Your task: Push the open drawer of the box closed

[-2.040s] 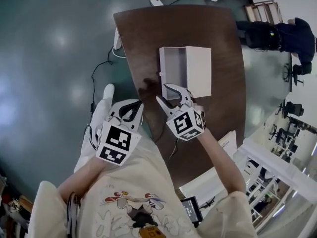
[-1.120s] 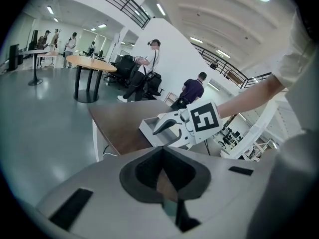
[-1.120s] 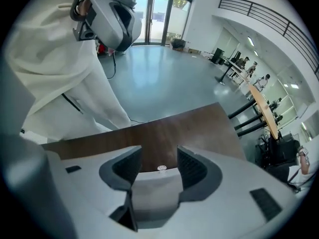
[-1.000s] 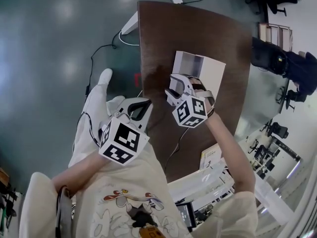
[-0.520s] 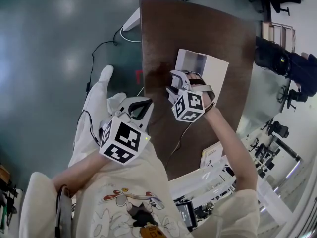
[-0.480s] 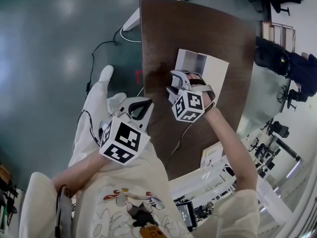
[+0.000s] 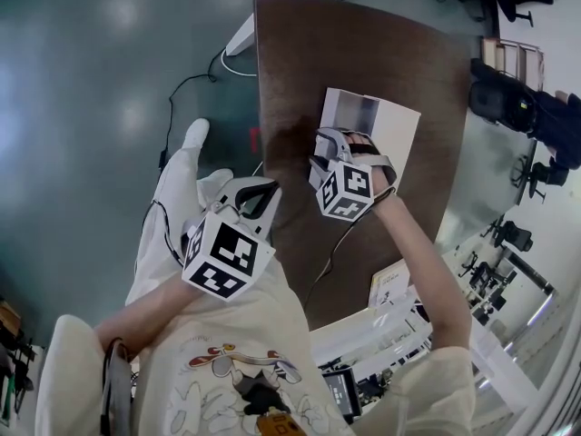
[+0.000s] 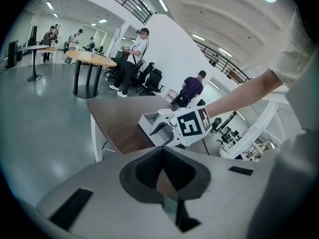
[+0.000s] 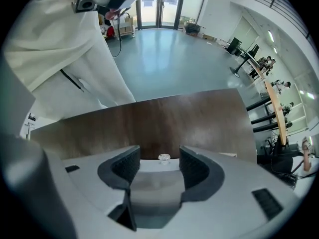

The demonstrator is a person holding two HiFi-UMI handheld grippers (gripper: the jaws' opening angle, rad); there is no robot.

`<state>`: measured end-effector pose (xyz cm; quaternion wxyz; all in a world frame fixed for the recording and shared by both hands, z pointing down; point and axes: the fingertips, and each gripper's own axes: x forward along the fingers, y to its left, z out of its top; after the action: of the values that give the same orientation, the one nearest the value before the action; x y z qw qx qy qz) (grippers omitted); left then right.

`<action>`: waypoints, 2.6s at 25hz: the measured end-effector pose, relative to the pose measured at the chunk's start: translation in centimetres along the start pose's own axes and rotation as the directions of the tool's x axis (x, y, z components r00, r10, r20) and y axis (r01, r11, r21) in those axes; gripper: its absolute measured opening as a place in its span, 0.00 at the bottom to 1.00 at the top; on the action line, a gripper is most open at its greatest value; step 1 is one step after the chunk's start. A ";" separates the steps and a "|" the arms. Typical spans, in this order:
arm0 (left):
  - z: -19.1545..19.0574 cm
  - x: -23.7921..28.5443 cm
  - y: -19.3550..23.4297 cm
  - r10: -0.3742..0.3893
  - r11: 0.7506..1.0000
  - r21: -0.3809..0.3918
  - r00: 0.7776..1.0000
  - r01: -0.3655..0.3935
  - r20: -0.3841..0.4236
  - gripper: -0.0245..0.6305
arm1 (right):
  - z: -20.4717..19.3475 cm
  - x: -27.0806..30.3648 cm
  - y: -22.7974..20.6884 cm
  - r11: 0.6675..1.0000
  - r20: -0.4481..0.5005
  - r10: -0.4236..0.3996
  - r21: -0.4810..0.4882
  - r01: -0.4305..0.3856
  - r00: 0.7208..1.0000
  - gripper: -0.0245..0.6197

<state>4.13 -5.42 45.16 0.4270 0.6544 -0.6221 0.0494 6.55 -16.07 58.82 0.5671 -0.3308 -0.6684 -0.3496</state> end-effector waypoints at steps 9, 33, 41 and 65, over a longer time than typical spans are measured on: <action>-0.3 -0.4 -0.6 -0.011 1.000 0.013 1.000 0.012 -0.010 0.05 | 0.3 -0.4 0.4 1.000 -0.018 0.011 0.006 -0.011 1.000 0.42; -1.2 1.3 -0.8 0.006 1.000 0.026 0.999 -0.006 -0.032 0.05 | -3.4 -0.7 -0.1 1.000 -0.081 -0.012 0.024 0.014 0.997 0.41; -0.7 2.0 -0.4 0.044 0.997 0.061 0.999 -0.043 -0.025 0.05 | -3.1 -1.0 -0.1 1.000 -0.066 -0.012 0.025 0.014 0.998 0.41; -0.4 2.9 -1.7 0.028 0.997 0.071 0.999 -0.026 -0.030 0.05 | -5.1 -1.2 -0.1 1.000 -0.121 -0.024 0.016 0.026 0.992 0.41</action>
<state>6.42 -7.65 46.25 0.4125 0.6598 -0.6221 0.0870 9.29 -20.46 58.18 0.6048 -0.2955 -0.6400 -0.3704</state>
